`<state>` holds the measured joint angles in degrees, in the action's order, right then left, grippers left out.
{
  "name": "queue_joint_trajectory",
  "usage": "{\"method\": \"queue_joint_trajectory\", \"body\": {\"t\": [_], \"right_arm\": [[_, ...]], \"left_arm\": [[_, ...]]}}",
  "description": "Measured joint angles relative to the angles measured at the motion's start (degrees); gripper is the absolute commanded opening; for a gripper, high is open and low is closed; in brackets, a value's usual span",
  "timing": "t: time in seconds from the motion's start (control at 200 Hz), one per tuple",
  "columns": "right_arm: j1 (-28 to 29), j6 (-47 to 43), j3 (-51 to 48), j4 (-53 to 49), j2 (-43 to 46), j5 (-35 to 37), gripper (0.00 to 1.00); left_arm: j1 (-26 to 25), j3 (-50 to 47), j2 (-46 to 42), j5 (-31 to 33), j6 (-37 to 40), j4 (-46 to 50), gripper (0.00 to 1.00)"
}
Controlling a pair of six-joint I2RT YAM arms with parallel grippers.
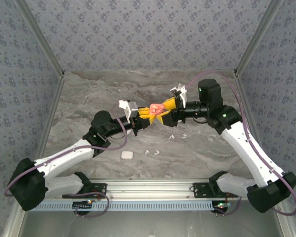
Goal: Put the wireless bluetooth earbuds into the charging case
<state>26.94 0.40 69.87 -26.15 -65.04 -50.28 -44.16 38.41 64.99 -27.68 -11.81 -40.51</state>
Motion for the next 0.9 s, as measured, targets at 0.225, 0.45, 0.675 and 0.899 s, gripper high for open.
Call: {"method": "queue_joint_trajectory", "body": {"t": [0.225, 0.45, 0.675, 0.899], "right_arm": [[0.4, 0.0, -0.9, 0.2, 2.5, 0.5, 0.81], [0.9, -0.4, -0.9, -0.9, 2.8, 6.4, 0.86], [0.2, 0.7, -2.8, -2.4, 4.8, 26.5, 1.0], [-2.7, 5.6, -7.3, -3.3, 5.7, 40.8, 1.0]], "left_arm": [[-0.1, -0.1, -0.2, 0.2, 0.0, -0.2, 0.0], [-0.1, -0.1, -0.4, 1.7, 0.0, 0.1, 0.0], [0.2, 0.9, 0.8, 6.8, -0.1, 5.7, 0.0], [3.8, 8.4, 10.1, 9.6, -3.7, 14.2, 0.0]]}}
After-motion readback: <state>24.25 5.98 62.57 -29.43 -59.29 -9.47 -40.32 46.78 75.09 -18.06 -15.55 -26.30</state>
